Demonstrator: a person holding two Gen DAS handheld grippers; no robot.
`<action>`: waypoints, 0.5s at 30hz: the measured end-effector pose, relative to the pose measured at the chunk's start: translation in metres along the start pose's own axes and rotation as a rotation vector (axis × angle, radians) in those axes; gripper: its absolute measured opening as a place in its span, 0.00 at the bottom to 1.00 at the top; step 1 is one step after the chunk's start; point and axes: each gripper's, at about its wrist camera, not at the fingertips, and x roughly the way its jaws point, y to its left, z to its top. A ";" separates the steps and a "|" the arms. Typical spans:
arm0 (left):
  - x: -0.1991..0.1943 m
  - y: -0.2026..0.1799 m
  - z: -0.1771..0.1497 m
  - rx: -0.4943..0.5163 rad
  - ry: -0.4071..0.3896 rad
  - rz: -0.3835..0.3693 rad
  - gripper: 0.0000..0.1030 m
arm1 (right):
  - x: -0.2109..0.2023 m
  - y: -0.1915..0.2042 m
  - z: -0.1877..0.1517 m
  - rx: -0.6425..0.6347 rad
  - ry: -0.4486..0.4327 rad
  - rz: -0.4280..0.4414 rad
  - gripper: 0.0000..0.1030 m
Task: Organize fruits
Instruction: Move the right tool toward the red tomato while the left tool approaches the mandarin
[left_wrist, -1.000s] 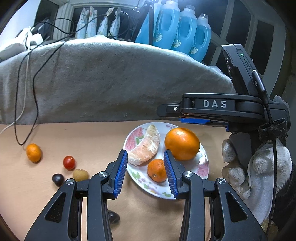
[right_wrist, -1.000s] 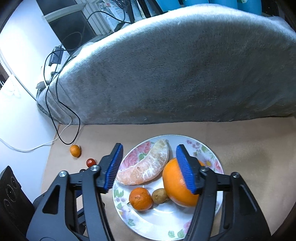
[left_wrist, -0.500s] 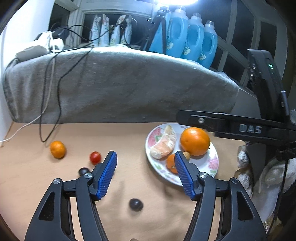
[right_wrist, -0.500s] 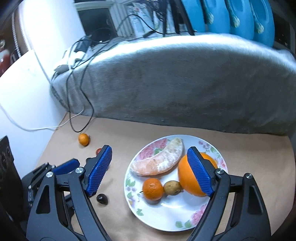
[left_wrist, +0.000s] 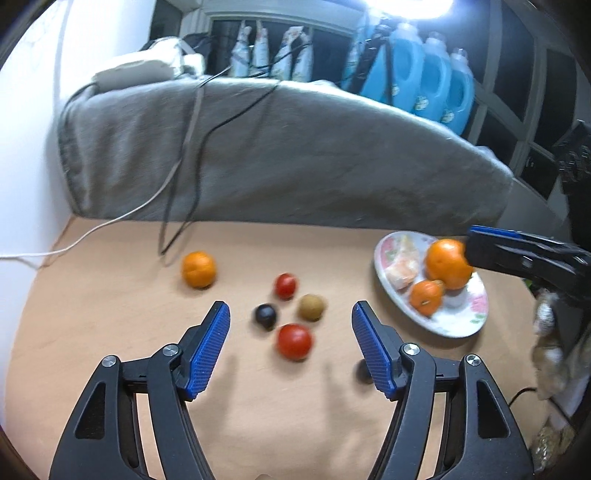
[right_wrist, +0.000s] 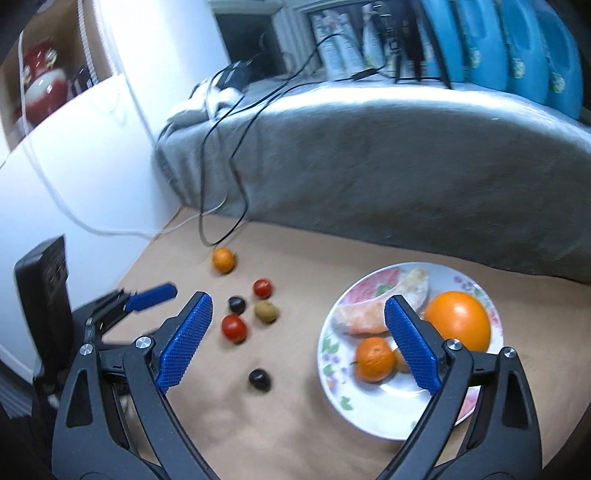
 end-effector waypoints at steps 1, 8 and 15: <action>0.001 0.006 -0.002 -0.008 0.008 0.008 0.66 | 0.001 0.005 -0.002 -0.018 0.009 0.002 0.93; 0.006 0.040 -0.013 -0.057 0.042 0.046 0.66 | 0.013 0.026 -0.015 -0.069 0.074 0.042 0.93; 0.009 0.057 -0.013 -0.084 0.054 0.054 0.66 | 0.024 0.033 -0.024 -0.069 0.147 0.075 0.93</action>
